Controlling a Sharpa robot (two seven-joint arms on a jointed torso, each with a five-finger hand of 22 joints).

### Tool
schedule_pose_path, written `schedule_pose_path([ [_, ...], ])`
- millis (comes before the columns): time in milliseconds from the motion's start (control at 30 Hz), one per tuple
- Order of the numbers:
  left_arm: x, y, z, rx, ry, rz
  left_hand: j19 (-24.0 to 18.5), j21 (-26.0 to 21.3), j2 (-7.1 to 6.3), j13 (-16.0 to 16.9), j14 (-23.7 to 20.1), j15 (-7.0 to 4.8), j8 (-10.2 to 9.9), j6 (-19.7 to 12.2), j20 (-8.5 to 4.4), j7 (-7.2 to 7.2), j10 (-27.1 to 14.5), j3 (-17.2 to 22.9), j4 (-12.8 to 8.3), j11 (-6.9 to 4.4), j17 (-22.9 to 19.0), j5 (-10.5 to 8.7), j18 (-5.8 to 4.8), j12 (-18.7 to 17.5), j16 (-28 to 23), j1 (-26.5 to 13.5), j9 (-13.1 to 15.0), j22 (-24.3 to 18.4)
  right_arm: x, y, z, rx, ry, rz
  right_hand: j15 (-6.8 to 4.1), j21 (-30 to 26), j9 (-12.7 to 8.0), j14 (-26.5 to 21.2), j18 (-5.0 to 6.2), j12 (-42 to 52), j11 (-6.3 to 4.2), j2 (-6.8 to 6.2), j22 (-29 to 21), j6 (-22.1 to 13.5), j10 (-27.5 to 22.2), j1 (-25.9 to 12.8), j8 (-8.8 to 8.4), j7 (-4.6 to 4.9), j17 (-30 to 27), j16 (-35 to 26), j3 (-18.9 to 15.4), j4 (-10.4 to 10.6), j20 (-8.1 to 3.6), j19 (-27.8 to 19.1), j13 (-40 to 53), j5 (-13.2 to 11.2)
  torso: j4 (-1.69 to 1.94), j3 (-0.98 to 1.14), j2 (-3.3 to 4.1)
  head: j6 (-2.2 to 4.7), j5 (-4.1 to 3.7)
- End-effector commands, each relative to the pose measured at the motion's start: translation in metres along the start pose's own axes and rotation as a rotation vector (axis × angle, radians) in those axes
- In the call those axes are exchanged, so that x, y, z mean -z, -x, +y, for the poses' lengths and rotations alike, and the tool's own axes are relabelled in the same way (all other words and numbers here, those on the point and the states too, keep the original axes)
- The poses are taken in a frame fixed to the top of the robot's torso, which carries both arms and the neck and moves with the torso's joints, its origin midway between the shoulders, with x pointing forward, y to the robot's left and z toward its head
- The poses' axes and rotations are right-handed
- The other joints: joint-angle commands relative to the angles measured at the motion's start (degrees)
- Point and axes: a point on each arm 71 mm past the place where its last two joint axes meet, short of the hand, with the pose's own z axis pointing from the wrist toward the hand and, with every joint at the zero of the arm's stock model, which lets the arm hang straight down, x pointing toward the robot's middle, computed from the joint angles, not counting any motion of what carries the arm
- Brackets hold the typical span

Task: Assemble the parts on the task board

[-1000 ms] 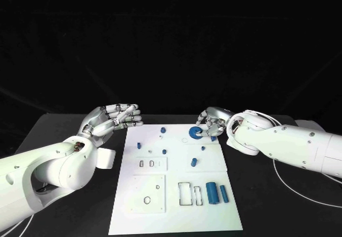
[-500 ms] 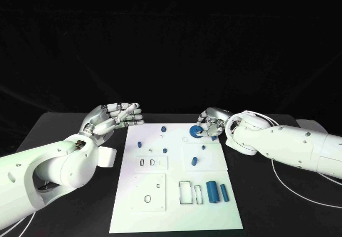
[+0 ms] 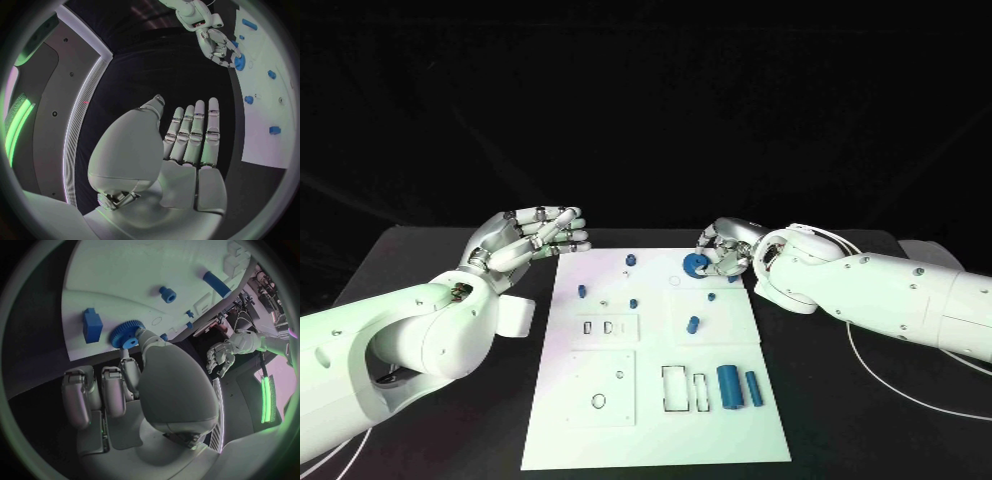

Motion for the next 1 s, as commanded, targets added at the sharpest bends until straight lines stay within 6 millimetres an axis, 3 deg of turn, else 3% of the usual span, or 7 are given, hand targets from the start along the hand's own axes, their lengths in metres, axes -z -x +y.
schedule_pose_path([
  [33,-0.001,-0.002,-0.001,0.006,-0.011,0.021,0.4,-0.2,0.02,-0.1,0.2,0.24,-0.4,0.1,-0.08,1.56,0.2,0.5,0.0,0.19,0.0,-0.34,0.86,-0.1,-0.3,0.3,-0.1,-0.1,0.0,-0.005,0.001,0.045,0.001,0.008,0.33,0.3,-0.1,4.3,-0.8,1.0,-0.03,0.13,15.1,0.9,0.8,0.3,0.36,0.04,7.1,0.3,0.6,0.1,0.22,6.0,2.5,0.3,0.02,0.01,0.04,-0.17,-0.02],
  [467,-0.001,-0.002,-0.001,0.006,-0.009,0.021,0.4,-0.2,0.11,0.0,0.3,0.23,-0.4,0.1,-0.08,1.55,0.3,0.6,0.0,0.17,0.1,-0.33,0.86,-0.2,-0.3,0.3,-0.1,-0.1,0.004,-0.006,0.013,0.17,0.041,-0.066,-0.56,0.3,0.0,4.4,-0.8,5.2,-1.17,0.27,15.1,5.7,3.6,0.4,1.31,-1.31,7.6,0.6,3.5,0.0,-0.5,6.0,6.3,1.1,0.01,-0.03,0.03,-0.28,-0.18],
  [533,-0.001,-0.002,-0.001,0.006,-0.009,0.021,0.4,-0.2,0.11,0.0,0.3,0.23,-0.4,0.1,-0.08,1.55,0.3,0.6,0.0,0.17,0.1,-0.33,0.86,-0.2,-0.3,0.3,-0.1,-0.1,0.005,-0.006,0.015,0.179,0.052,-0.082,-0.85,0.3,0.0,4.4,-0.8,5.6,-1.44,0.25,15.1,6.3,3.9,0.7,1.19,-1.6,7.6,0.6,4.8,-0.2,-0.81,6.0,6.6,-1.1,0.03,0.0,0.01,-0.27,-0.16],
  [633,-0.001,-0.002,-0.001,0.006,-0.008,0.021,0.4,-0.2,0.11,0.0,0.3,0.23,-0.4,0.1,-0.08,1.55,0.3,0.6,0.0,0.17,0.1,-0.33,0.86,-0.2,-0.3,0.3,-0.1,-0.1,0.007,-0.005,0.02,0.182,0.075,-0.115,-0.92,0.3,0.0,4.4,-0.8,5.9,-1.53,0.29,15.1,6.6,4.1,0.6,1.17,-1.69,7.6,0.6,5.4,-0.2,-0.88,6.0,6.9,-1.0,0.05,-0.01,0.01,-0.15,-0.13],
  [1000,-0.002,-0.002,-0.001,0.007,-0.008,0.023,0.4,-0.2,0.18,0.0,0.3,0.23,-0.4,0.1,-0.08,1.53,0.3,0.7,0.0,0.16,0.1,-0.34,0.86,-0.2,-0.4,0.4,-0.1,-0.1,0.016,-0.002,0.053,0.177,0.182,-0.233,-1.1,0.3,0.0,4.5,-0.8,6.4,-1.71,-0.36,15.1,7.4,4.6,-1.0,0.77,-1.87,7.9,0.7,7.1,0.3,-1.12,6.0,7.5,0.1,0.06,-0.02,-0.01,0.13,0.1],
])
